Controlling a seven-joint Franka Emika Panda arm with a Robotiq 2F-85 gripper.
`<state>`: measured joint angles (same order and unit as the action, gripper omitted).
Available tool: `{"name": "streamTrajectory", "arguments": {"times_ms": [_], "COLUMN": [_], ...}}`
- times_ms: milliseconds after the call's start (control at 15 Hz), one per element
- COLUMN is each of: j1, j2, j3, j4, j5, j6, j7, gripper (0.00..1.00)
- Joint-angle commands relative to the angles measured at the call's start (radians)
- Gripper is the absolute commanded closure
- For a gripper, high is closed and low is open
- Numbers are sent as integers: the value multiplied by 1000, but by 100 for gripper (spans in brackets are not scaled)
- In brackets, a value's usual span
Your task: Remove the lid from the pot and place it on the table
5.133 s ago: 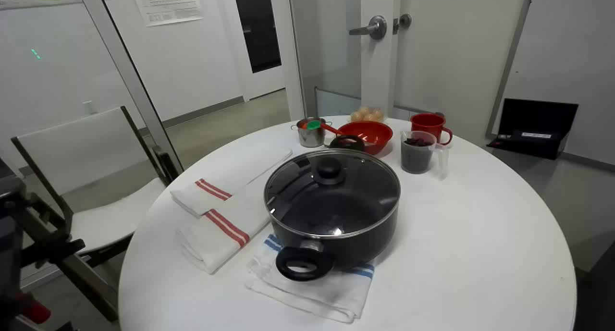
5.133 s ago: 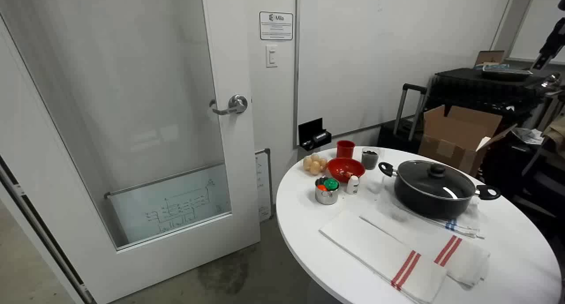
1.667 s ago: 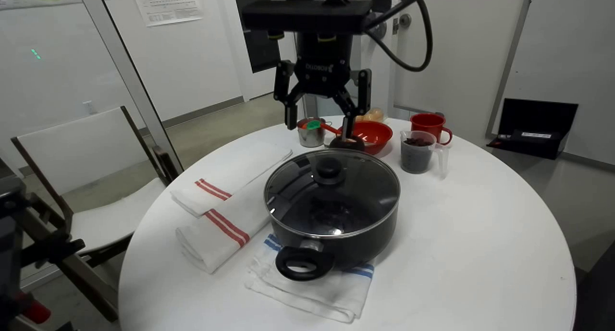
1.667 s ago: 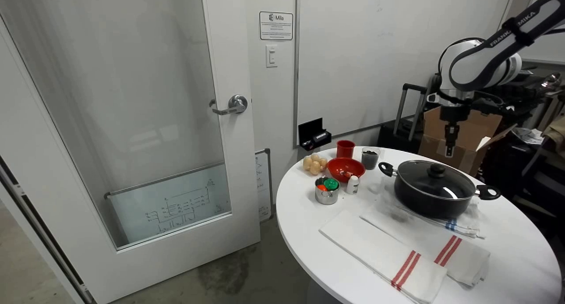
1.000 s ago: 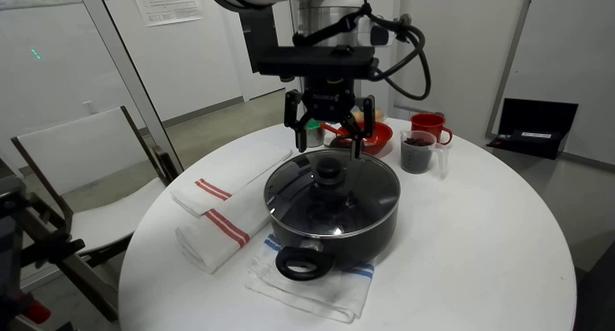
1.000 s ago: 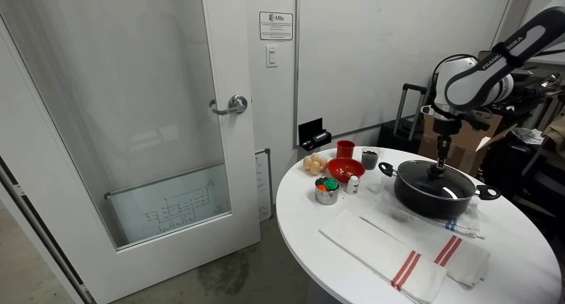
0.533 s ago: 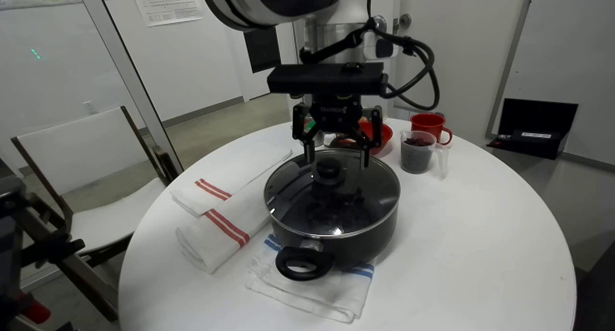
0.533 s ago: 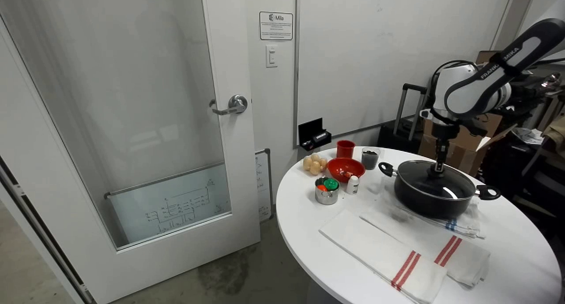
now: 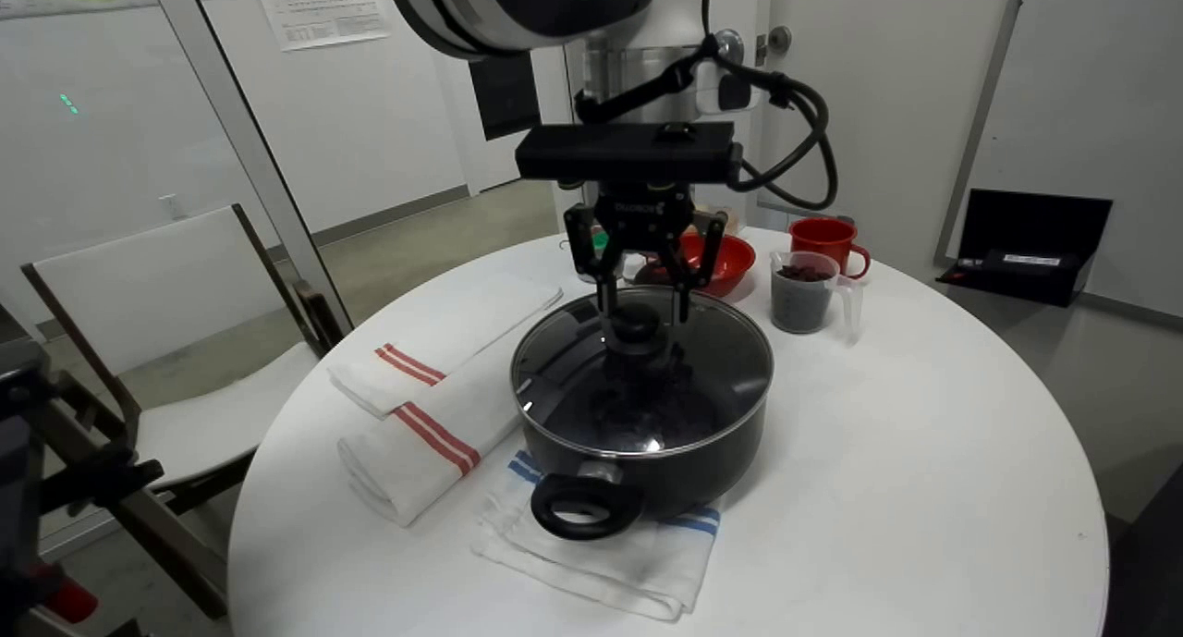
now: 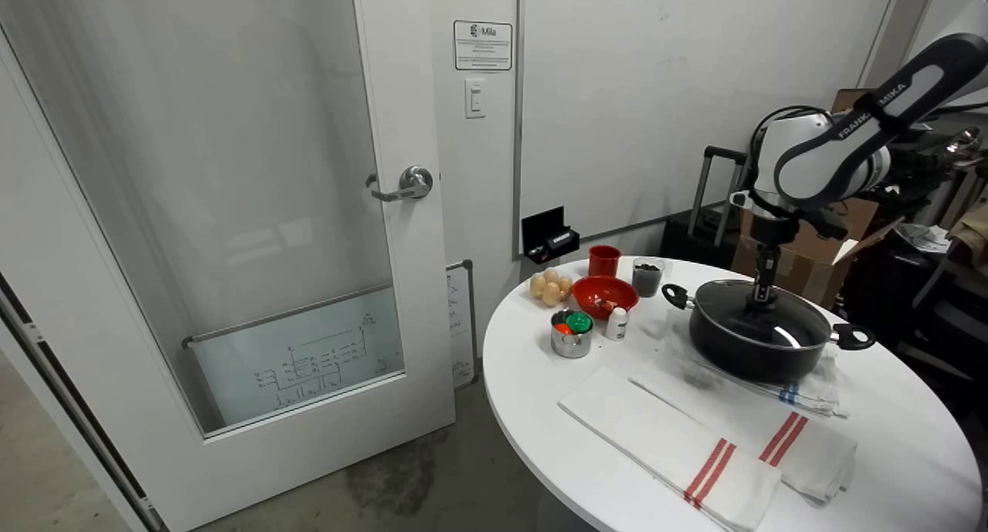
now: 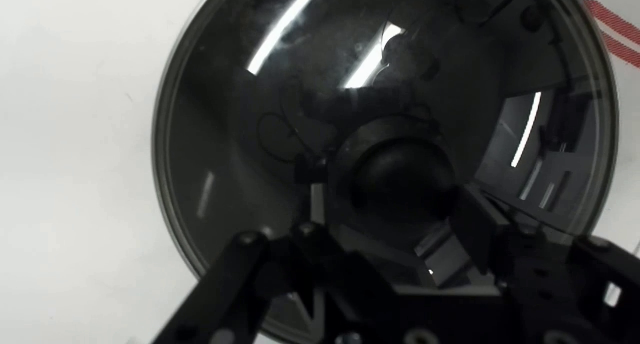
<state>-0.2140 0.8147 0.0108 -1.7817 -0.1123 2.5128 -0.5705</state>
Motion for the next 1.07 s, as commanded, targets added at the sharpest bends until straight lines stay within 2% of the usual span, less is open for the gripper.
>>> {"name": "streamTrajectory", "arguments": {"times_ms": [0, 133, 533, 1000], "j1": [-26, -28, -37, -18], "j2": [7, 2, -21, -123], "j3": [27, 32, 39, 39], "j4": [14, 10, -4, -53], "j5": [-6, -5, -2, -11], "j6": [12, 12, 12, -16], "j7": [-21, -20, -19, -10], "gripper": [66, 77, 77, 77]}}
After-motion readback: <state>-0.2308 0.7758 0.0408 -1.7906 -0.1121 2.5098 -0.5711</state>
